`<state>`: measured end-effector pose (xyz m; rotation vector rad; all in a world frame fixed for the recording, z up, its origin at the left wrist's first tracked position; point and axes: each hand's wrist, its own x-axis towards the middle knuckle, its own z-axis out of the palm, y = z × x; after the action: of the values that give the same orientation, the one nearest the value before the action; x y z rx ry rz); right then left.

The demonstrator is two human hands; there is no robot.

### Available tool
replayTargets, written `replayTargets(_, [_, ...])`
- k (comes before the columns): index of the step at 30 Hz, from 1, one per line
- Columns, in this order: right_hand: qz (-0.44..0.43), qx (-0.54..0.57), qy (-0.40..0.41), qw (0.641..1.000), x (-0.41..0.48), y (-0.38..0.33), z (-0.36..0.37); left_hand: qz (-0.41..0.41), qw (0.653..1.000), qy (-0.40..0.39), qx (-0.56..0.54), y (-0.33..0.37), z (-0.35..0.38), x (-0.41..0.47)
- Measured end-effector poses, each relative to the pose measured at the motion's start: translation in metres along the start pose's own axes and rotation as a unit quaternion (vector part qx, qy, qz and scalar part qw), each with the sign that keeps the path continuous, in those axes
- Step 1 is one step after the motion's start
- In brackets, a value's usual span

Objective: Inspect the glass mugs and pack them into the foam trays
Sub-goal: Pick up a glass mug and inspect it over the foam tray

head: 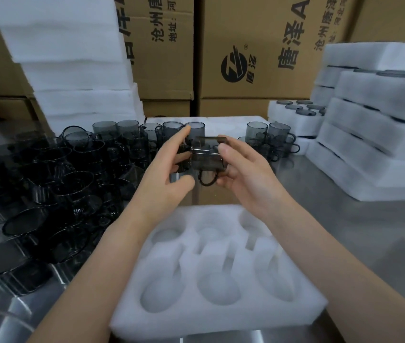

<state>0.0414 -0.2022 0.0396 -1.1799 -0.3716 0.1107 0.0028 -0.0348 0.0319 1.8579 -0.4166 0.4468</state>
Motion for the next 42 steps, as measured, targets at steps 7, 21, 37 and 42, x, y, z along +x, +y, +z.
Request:
replayTargets(7, [-0.052,-0.151,0.019,0.987,-0.004,0.006,0.006,0.020,0.997,-0.007,0.078,0.002,0.003,0.001])
replayTargets(21, [-0.064,-0.174,0.061,0.981,-0.006,0.003,0.011,0.048,0.988,-0.052,0.140,0.006,0.002,0.000])
replayTargets(37, [0.001,-0.062,-0.088,0.994,-0.010,0.000,0.010,-0.014,0.993,0.016,0.114,-0.007,-0.002,0.004])
replayTargets(42, [-0.067,-0.254,-0.021,0.965,-0.012,0.005,0.013,0.025,0.985,0.006,0.173,-0.007,-0.001,0.003])
